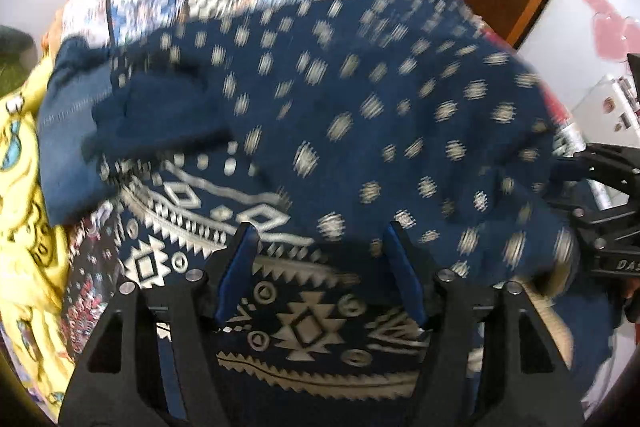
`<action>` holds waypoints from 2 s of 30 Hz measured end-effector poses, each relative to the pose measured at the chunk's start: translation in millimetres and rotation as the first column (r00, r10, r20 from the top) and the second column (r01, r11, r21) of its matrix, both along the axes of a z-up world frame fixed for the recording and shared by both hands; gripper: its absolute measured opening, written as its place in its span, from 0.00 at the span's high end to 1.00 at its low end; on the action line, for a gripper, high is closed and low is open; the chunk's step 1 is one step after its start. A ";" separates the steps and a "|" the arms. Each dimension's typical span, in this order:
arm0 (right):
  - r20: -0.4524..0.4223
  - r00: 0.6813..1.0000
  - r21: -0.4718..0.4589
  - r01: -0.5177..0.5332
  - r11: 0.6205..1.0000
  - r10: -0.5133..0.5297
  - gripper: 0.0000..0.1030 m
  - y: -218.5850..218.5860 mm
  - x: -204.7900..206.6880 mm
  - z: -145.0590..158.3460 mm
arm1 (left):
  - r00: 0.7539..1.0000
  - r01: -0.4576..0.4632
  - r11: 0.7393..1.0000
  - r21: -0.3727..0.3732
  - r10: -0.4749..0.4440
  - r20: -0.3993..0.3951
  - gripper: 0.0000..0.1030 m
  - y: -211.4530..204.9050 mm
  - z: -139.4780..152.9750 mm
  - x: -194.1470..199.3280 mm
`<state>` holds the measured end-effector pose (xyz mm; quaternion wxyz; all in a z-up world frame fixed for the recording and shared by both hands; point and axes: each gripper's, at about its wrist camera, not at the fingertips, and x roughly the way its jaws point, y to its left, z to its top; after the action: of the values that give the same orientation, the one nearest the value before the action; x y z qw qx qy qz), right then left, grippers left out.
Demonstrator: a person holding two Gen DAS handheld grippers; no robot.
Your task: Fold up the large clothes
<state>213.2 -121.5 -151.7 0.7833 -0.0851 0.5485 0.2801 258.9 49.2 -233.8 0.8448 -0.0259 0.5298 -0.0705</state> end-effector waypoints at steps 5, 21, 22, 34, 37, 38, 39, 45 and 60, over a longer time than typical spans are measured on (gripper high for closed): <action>-0.004 1.000 0.020 -0.013 1.000 0.013 0.52 -6.0 0.4 8.5 | 0.998 -0.058 0.994 -0.094 0.058 -0.007 0.28 29.9 2.1 -3.8; 0.103 0.970 0.106 0.211 0.972 -0.222 0.52 -87.3 101.7 45.8 | 0.932 -0.336 0.922 -0.194 0.355 0.074 0.26 189.1 34.9 43.5; 0.084 0.966 0.110 0.236 0.966 -0.245 0.52 -92.2 111.4 39.2 | 0.929 -0.348 0.909 -0.228 0.368 0.049 0.26 197.4 25.8 45.5; -0.061 0.945 0.172 0.326 0.930 -0.320 0.52 -98.1 175.6 -14.1 | 0.929 -0.349 0.812 -0.468 0.364 -0.061 0.35 211.9 -42.7 93.9; -0.062 0.948 0.203 0.318 0.926 -0.312 0.51 -90.2 188.6 -19.2 | 0.931 -0.342 0.819 -0.461 0.362 -0.048 0.36 210.5 -45.1 107.5; -0.064 0.948 0.212 0.318 0.924 -0.312 0.50 -88.3 193.2 -21.8 | 0.931 -0.340 0.825 -0.451 0.363 -0.039 0.39 210.8 -44.8 109.6; -0.062 0.947 0.222 0.322 0.920 -0.316 0.50 -85.4 195.3 -22.8 | 0.928 -0.348 0.829 -0.437 0.371 -0.035 0.47 211.3 -45.0 111.5; -0.095 0.952 0.273 0.306 0.912 -0.291 0.88 -74.5 198.1 -18.7 | 0.916 -0.368 0.815 -0.447 0.401 -0.022 0.83 218.2 -32.8 106.8; 0.167 0.970 0.306 0.119 0.945 -0.176 0.93 -13.1 208.4 76.7 | 0.886 -0.289 0.918 -0.272 0.364 0.287 0.85 215.1 90.0 126.2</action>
<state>421.6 -134.6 -75.0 0.8553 0.0471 0.4273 0.2892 385.1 264.3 -143.9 0.9132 -0.1969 0.3566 0.0117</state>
